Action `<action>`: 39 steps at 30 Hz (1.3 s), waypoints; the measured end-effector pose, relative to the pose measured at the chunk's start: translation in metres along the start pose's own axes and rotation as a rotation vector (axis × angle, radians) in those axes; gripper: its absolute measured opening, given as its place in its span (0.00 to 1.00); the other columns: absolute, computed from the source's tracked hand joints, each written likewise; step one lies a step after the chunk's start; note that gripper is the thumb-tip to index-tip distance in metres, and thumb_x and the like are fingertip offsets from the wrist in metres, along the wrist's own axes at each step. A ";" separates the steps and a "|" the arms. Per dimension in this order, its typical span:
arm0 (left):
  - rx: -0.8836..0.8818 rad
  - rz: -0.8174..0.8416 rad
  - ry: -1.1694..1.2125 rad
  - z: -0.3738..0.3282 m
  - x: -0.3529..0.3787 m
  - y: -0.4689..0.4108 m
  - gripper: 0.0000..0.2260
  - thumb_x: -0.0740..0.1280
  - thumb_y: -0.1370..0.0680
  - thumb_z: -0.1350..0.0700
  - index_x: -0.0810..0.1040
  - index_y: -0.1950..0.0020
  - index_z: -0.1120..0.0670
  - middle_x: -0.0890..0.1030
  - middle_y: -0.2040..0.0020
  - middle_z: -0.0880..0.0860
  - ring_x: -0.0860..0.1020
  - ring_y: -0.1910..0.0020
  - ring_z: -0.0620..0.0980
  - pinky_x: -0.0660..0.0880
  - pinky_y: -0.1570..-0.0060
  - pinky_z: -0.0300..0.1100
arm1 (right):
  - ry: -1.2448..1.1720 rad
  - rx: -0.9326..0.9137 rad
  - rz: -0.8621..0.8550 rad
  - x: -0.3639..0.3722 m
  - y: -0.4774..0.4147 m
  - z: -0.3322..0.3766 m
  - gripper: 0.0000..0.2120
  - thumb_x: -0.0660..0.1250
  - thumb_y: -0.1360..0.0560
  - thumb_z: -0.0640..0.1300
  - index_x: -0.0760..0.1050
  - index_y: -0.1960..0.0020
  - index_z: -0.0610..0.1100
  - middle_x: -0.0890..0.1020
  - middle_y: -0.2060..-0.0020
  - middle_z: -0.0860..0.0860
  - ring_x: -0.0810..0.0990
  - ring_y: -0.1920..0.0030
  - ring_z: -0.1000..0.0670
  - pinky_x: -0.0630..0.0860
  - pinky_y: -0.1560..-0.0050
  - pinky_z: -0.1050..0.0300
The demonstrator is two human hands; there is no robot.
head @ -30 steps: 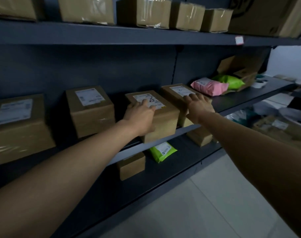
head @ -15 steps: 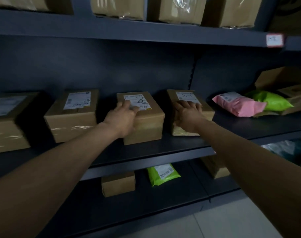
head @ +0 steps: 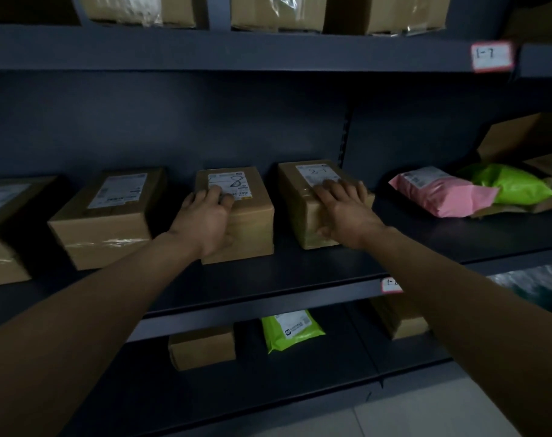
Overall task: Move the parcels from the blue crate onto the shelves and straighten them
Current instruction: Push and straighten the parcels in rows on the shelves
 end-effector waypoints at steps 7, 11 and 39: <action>-0.027 -0.020 -0.004 -0.004 0.003 -0.006 0.31 0.67 0.25 0.50 0.59 0.26 0.57 0.63 0.30 0.59 0.63 0.31 0.59 0.63 0.32 0.53 | 0.031 0.084 -0.019 0.007 -0.008 0.001 0.41 0.70 0.29 0.55 0.50 0.24 0.52 0.59 0.27 0.46 0.53 0.27 0.41 0.43 0.28 0.36; -0.043 -0.035 -0.014 -0.001 0.005 -0.008 0.31 0.66 0.24 0.52 0.58 0.26 0.57 0.63 0.29 0.58 0.63 0.31 0.59 0.61 0.31 0.53 | 0.052 0.092 -0.019 0.009 -0.016 0.000 0.41 0.69 0.29 0.56 0.50 0.24 0.52 0.59 0.27 0.45 0.53 0.27 0.40 0.44 0.28 0.37; 0.203 -0.279 0.026 -0.045 -0.097 0.046 0.17 0.64 0.23 0.60 0.69 0.34 0.57 0.72 0.38 0.57 0.70 0.39 0.57 0.65 0.39 0.48 | 0.095 0.103 -0.210 -0.115 0.057 0.108 0.19 0.61 0.23 0.46 0.69 0.33 0.41 0.76 0.40 0.43 0.71 0.39 0.42 0.67 0.42 0.50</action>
Point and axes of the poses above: each hand's wrist, its own y-axis away from the middle knuckle, its own x-axis out of the palm, z = x × y, the point moved 2 cm from there along -y, towards the middle knuckle
